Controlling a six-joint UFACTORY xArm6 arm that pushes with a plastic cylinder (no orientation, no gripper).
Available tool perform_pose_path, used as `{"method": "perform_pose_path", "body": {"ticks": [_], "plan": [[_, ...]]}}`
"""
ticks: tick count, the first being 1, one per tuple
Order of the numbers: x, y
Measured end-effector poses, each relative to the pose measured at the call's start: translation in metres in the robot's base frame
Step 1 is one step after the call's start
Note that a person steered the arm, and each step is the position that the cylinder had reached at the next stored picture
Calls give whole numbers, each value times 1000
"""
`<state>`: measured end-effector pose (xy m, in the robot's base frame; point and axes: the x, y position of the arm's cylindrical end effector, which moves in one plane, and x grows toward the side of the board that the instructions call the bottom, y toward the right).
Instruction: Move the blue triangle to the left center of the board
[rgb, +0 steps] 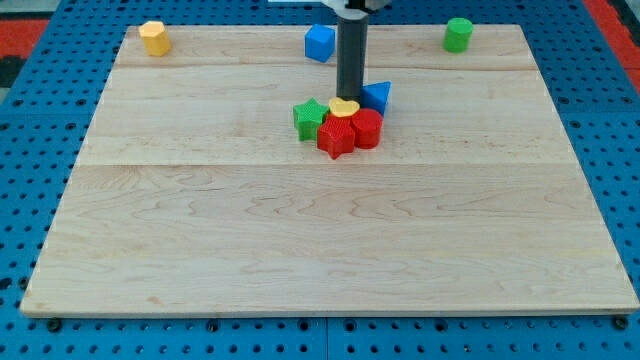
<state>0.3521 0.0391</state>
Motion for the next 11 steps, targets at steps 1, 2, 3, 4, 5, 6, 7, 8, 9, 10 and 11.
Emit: {"method": "perform_pose_path", "body": {"ticks": [1,2,3,4,5,6,7,8,9,10,11], "plan": [[24,13],[37,43],[23,79],[-10,74],[-22,27],[-28,-18],[-29,-28],[-30,-28],[-30,-28],[-32,-28],[-34,-28]]}}
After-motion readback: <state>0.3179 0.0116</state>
